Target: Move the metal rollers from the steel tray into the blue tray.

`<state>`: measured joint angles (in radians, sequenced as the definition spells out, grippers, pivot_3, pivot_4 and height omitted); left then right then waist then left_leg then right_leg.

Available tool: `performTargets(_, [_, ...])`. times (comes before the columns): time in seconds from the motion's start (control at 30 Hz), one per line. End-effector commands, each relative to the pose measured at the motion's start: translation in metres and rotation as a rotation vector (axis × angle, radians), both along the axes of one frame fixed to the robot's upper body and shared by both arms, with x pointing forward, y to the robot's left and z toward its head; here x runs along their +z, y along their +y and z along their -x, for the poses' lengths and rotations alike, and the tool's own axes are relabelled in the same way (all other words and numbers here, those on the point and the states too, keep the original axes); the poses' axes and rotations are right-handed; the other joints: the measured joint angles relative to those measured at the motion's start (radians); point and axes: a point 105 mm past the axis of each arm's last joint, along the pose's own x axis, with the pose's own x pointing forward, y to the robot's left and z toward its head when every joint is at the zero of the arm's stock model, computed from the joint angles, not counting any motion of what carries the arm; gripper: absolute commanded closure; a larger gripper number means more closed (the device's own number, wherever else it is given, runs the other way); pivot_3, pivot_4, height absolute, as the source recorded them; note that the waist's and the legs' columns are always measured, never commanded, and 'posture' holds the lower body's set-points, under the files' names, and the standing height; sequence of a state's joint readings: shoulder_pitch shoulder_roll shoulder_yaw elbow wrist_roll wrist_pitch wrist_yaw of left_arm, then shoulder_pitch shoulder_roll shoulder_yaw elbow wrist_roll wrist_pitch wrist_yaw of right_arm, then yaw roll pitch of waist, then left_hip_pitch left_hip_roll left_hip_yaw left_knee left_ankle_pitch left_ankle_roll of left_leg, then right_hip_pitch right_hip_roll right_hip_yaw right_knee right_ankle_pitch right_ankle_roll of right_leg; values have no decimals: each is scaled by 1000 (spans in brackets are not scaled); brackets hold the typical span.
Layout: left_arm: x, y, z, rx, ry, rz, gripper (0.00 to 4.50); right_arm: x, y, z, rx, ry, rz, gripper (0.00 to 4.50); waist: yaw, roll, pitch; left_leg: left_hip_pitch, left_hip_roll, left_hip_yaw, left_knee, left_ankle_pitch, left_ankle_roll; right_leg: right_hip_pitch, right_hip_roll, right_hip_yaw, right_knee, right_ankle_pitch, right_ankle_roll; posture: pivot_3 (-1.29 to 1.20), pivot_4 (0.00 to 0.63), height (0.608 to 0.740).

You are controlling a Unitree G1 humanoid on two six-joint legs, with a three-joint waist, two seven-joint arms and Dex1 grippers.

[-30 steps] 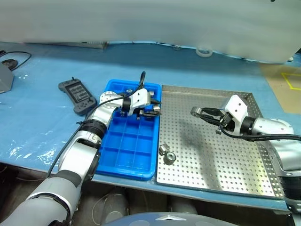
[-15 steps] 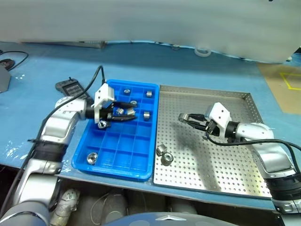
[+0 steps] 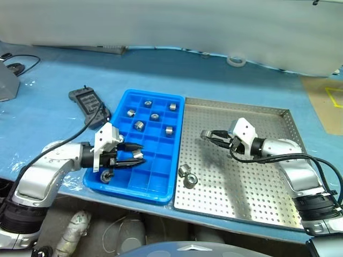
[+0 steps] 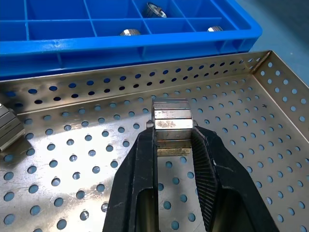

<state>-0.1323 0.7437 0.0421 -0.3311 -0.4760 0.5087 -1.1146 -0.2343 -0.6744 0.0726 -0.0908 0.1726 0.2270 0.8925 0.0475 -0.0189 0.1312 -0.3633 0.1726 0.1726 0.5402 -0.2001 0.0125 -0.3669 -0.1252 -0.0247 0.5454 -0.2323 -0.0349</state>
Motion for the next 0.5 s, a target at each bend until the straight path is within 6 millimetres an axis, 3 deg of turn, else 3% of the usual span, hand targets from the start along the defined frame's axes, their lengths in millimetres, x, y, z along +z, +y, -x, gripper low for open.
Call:
performTargets(0.03, [7, 22, -15, 166, -120, -69, 2713, 4, 8, 0, 28, -39, -9, 3892, -1, 0, 0, 0, 1, 0, -1, 1, -2, 0, 1, 0, 0, 0, 0, 43, 150, 740])
performTargets(0.17, [13, 30, -13, 221, -119, -25, 2713, 5, 11, 2, 37, -40, -12, 3892, 0, -1, 0, 3, 2, 0, -5, 2, -8, 0, 2, -1, 1, 0, 0, 57, 150, 740])
performTargets(0.3, [-5, 32, -7, 203, -72, -64, 2713, 5, 10, -3, 42, -44, 3, 3892, 1, -2, -1, 4, 1, 0, -5, 1, -7, 1, 1, 0, 1, 0, 0, 69, 150, 740])
performTargets(0.5, [-16, 30, -6, 161, -29, -106, 2713, 9, 9, -7, 56, -54, 14, 3892, 11, -3, -1, 5, 1, 0, -5, 2, -8, 1, 1, 0, 2, 0, 0, 65, 150, 740])
